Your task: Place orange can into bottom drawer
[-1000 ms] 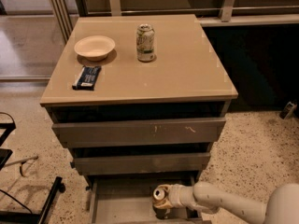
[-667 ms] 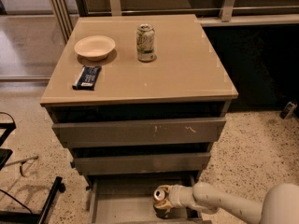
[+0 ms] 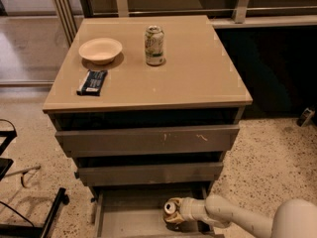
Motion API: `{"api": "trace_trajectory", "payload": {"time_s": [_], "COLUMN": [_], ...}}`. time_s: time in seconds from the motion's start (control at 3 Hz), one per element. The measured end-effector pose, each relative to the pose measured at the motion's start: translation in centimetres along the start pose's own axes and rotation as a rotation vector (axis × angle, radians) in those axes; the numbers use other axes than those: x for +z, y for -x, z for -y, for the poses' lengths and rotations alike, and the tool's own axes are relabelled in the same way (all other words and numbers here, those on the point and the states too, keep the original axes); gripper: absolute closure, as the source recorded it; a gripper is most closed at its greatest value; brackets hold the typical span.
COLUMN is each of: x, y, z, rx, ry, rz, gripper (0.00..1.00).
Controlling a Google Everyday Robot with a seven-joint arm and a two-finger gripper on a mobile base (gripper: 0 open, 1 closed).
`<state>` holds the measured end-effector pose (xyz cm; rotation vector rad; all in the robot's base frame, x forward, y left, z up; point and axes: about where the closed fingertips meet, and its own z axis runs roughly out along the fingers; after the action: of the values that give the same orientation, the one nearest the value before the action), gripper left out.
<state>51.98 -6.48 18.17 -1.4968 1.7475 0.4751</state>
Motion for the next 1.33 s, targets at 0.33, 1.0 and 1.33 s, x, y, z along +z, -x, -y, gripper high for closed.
{"api": "trace_trajectory", "payload": {"time_s": [0.33,1.0,1.33], "x": [0.72,0.73,0.73], "y": [-0.46,-0.46,-0.46], "z": [-0.09,-0.1,-0.1], "rx": [-0.014,-0.014,-0.014], "ry": [0.004,0.004,0.004], "rz": [0.026,0.026,0.026], "gripper": [0.9,0.36,0.14]}}
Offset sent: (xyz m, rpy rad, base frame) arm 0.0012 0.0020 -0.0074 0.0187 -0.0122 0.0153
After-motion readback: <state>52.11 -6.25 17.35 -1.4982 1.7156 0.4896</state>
